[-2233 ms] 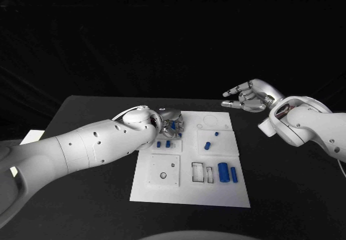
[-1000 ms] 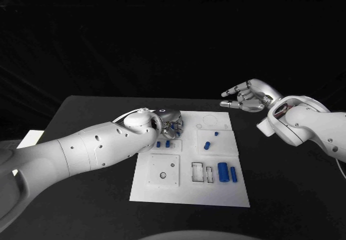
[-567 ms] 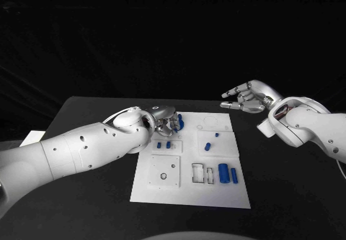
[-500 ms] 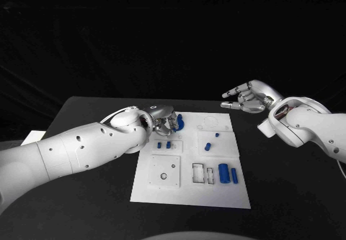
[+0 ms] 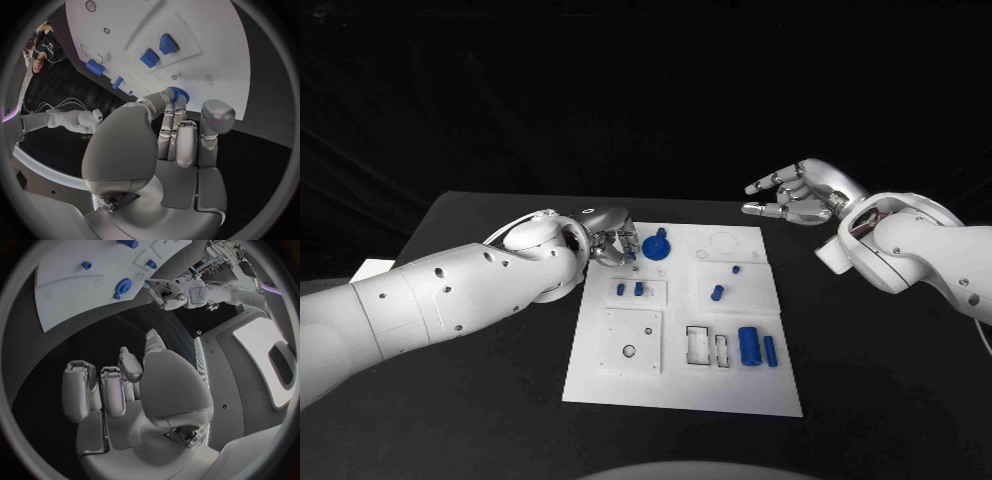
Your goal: Assemble the parts on the task board
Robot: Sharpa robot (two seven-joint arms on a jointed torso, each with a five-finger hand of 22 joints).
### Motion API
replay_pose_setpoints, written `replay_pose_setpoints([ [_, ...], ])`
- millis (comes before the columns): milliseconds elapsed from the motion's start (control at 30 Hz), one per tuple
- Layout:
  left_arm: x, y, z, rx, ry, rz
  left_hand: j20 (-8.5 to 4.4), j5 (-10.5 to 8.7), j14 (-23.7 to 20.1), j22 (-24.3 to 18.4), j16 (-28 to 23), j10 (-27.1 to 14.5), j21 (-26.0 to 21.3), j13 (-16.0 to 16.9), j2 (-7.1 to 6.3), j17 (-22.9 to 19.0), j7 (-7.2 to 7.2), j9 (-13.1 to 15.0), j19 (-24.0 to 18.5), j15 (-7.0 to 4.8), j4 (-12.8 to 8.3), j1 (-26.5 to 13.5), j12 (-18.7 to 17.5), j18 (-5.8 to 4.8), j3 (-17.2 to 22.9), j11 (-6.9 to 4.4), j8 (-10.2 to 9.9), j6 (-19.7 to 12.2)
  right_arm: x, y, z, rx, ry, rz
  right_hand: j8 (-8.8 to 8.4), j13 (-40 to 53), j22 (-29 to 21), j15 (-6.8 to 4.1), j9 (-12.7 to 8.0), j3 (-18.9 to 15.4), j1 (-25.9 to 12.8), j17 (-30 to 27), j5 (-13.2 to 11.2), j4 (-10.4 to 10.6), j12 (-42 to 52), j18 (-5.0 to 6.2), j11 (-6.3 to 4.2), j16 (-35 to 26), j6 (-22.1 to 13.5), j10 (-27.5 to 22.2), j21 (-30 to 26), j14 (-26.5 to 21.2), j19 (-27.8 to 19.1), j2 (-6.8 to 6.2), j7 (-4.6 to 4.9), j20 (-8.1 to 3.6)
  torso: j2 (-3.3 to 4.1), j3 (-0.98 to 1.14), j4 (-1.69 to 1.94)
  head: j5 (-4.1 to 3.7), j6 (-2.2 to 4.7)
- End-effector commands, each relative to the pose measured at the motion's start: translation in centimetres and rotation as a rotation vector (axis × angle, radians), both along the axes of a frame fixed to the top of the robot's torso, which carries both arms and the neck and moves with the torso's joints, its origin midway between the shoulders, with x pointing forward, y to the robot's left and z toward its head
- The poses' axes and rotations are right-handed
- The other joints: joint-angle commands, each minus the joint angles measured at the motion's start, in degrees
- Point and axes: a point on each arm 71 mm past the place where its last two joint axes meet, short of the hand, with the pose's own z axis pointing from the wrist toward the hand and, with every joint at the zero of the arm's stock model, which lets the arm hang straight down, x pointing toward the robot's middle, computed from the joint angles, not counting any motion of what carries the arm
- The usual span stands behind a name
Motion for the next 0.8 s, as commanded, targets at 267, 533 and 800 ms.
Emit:
replay_pose_setpoints([
  [267,0.06,-0.20,-0.56,0.025,0.053,0.012,0.07,0.06,2.1,0.0,0.3,0.6,0.2,0.1,-0.03,-0.3,-0.06,0.0,1.3,0.21,0.0,-0.9,-0.4,-0.51,0.0,-0.08,-0.3,0.5,-0.04,0.30,-0.10,-0.001,0.003,0.020,-0.06,0.0,0.0,-0.30,0.0,-0.2,0.0,8.5,0.2,-0.3,-0.2,0.68,-0.01,-0.3,0.1,-0.2,-0.4,4.4,-0.4,0.36,0.04,0.09,0.00,0.03,-0.03,0.03,-0.29],
  [533,-0.03,-0.32,-0.75,0.033,0.064,0.003,0.07,0.00,2.1,0.1,0.3,0.8,0.2,0.2,-0.03,-0.3,-0.11,0.0,1.3,0.18,0.0,-1.1,-0.4,-0.50,-0.1,-0.16,-0.4,0.7,-0.01,0.39,-0.12,0.000,0.004,0.022,-0.05,0.0,0.0,-0.30,0.0,-0.3,-0.1,8.4,0.2,-0.3,-0.2,0.68,-0.01,-0.4,0.1,-0.2,-0.4,4.4,-0.4,0.44,0.04,0.09,0.01,0.08,0.03,-0.18,-0.44],
  [800,-0.17,-0.65,-0.92,0.038,0.074,-0.008,0.05,-0.03,2.0,0.2,0.3,1.0,0.3,0.2,-0.06,-0.4,-0.18,0.1,1.2,0.14,-0.1,-1.2,-0.5,-0.51,-0.2,-0.22,-0.4,0.8,-0.02,0.40,-0.13,0.000,0.004,0.022,-0.05,0.0,0.0,-0.30,0.0,-0.3,-0.1,8.4,0.2,-0.3,-0.2,0.68,-0.01,-0.4,0.1,-0.2,-0.4,4.4,-0.4,0.44,0.04,0.09,-0.02,0.05,-0.01,-0.10,-0.49],
])
